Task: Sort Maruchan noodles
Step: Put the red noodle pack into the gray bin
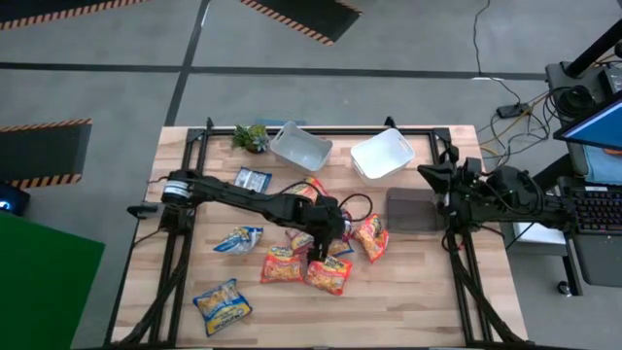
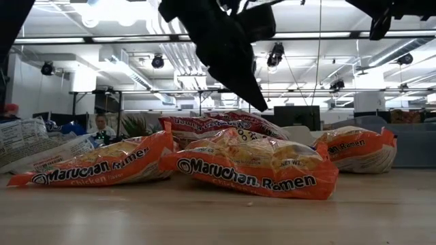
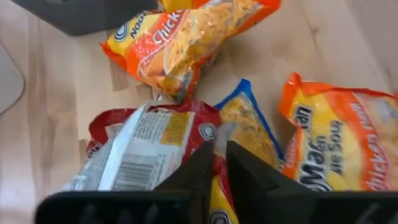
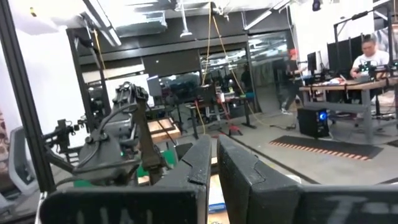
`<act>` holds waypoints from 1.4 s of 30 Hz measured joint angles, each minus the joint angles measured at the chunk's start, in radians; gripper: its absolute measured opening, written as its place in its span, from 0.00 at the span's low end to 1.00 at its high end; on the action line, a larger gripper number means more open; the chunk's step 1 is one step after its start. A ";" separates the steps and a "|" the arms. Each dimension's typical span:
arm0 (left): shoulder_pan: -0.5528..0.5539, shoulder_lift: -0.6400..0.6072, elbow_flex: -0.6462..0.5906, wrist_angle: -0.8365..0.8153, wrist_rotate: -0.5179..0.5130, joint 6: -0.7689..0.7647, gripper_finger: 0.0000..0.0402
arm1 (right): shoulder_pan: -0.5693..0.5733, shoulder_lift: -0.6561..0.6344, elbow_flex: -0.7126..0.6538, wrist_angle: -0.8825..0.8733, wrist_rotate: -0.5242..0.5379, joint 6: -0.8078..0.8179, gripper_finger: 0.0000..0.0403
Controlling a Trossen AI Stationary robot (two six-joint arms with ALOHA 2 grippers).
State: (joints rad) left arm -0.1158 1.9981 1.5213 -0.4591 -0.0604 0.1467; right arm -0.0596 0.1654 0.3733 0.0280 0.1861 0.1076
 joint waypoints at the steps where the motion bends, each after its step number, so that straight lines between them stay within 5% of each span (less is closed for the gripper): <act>1: 0.000 0.012 0.009 0.000 -0.032 0.000 0.13 | 0.000 0.000 0.000 0.000 0.001 -0.010 0.04; 10: -0.019 0.102 0.112 -0.089 -0.271 0.053 0.48 | 0.000 0.002 0.000 0.006 0.019 -0.072 0.04; 18: -0.016 0.125 0.143 -0.238 -0.299 0.080 0.65 | 0.000 0.002 0.000 -0.003 0.027 -0.082 0.04; 35: -0.002 0.126 0.142 -0.349 -0.321 -0.008 0.55 | 0.000 0.015 -0.001 -0.076 0.025 -0.029 0.04; 42: 0.000 0.128 0.141 -0.347 -0.322 -0.052 0.31 | 0.000 0.015 -0.001 -0.087 0.024 0.005 0.04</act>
State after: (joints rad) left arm -0.1159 2.1258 1.6627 -0.8057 -0.3828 0.0944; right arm -0.0597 0.1802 0.3721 -0.0588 0.2104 0.1130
